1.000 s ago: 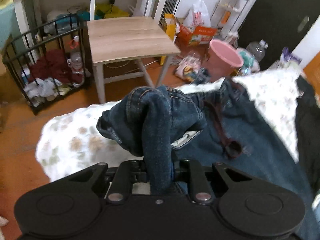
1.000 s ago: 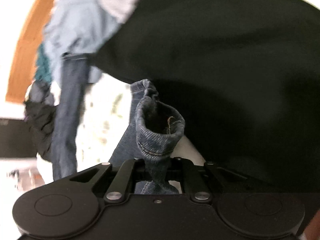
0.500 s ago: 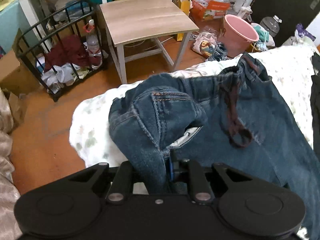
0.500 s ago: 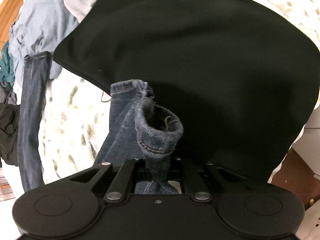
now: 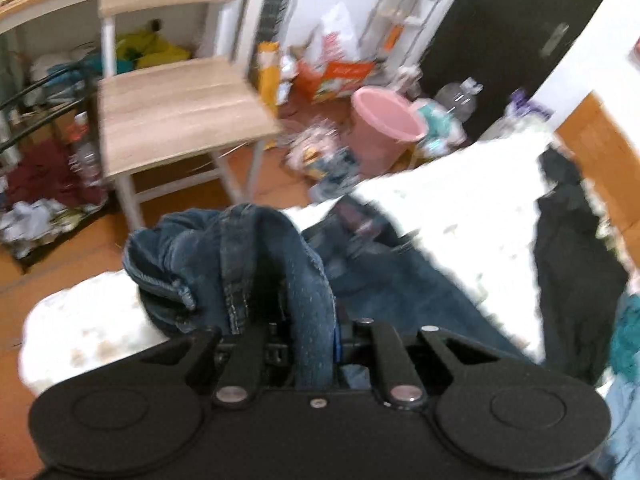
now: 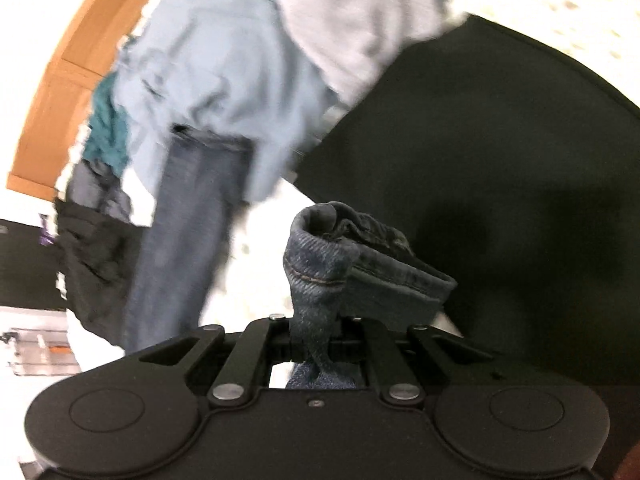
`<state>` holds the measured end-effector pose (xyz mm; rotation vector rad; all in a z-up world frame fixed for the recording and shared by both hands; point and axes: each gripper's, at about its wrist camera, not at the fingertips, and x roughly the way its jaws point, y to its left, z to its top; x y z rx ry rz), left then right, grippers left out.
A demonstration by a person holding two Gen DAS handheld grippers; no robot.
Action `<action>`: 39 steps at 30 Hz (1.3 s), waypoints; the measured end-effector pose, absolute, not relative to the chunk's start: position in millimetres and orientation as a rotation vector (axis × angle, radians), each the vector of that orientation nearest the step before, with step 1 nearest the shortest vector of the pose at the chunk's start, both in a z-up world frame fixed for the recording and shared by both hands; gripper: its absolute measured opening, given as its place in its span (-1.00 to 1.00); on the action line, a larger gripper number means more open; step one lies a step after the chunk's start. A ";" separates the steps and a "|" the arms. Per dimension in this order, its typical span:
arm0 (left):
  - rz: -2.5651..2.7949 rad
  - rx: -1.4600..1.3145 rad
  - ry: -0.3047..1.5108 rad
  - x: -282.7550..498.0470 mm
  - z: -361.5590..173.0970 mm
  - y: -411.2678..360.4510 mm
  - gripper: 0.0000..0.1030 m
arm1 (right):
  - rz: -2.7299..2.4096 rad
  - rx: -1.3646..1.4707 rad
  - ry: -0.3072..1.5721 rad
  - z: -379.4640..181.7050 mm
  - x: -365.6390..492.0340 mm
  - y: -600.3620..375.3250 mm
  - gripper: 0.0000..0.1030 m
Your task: Fold clothes
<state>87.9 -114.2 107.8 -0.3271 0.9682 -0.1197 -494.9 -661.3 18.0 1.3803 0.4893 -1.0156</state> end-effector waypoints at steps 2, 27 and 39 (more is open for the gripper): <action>-0.135 -0.340 0.948 99.4 109.3 -129.0 -0.79 | -0.982 1.349 0.465 24.8 -477.7 -678.2 -0.86; -0.142 -0.493 0.807 190.1 81.9 -212.4 -0.78 | -0.938 1.350 0.292 -3.9 -318.0 -835.9 -0.85; -0.011 -0.480 0.899 252.2 23.3 -253.8 -0.72 | -1.010 1.355 0.421 -42.8 -251.4 -897.3 -0.66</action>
